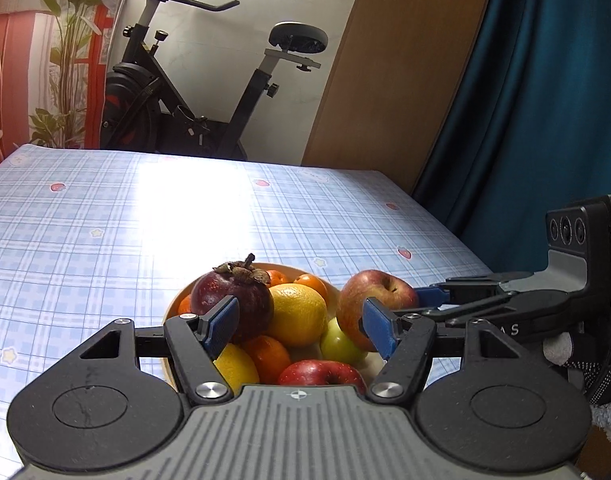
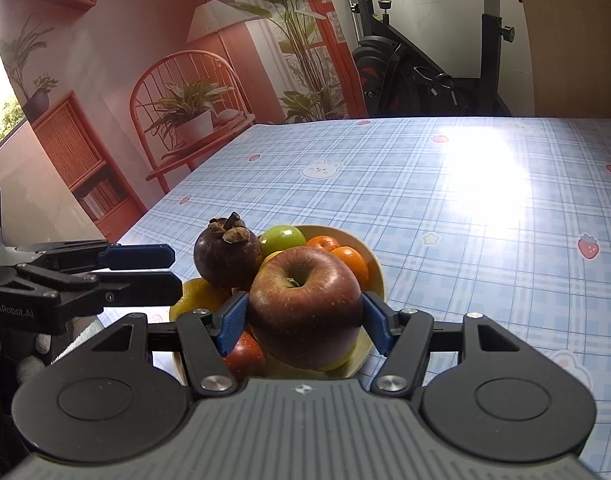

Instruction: Organize fruits

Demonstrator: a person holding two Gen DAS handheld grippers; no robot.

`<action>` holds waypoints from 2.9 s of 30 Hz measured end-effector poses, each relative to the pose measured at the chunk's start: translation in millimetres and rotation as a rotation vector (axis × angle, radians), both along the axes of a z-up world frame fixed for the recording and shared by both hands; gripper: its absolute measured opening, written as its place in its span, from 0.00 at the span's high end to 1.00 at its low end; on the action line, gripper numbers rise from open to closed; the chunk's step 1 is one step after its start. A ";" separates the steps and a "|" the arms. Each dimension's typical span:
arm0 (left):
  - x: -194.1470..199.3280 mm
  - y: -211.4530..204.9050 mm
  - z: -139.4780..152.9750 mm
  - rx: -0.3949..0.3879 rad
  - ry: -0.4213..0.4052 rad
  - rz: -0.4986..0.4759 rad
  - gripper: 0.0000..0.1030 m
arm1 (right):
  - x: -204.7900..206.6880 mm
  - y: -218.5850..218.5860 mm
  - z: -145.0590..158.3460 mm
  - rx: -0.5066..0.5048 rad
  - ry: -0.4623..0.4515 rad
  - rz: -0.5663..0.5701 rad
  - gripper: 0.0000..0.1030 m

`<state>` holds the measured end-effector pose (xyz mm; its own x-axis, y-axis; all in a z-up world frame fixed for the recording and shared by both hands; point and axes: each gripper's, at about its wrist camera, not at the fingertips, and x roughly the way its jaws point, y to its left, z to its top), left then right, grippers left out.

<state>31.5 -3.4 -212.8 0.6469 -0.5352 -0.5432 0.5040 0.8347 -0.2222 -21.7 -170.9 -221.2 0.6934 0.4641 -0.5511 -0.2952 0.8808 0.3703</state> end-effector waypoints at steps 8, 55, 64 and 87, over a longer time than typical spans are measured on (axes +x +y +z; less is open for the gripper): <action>11.8 20.4 15.3 -0.013 -0.043 0.145 0.31 | 9.4 27.7 5.0 -0.010 -0.016 0.043 0.39; 12.5 23.1 25.5 0.084 -0.022 0.223 0.16 | -5.4 37.5 13.9 -0.143 -0.030 -0.060 0.12; 2.2 12.1 70.8 0.194 -0.137 0.281 0.08 | -45.0 12.1 63.4 -0.103 -0.161 -0.300 0.00; -87.3 1.3 151.6 0.209 -0.292 0.291 0.07 | -106.4 39.7 146.4 -0.163 -0.201 -0.405 0.00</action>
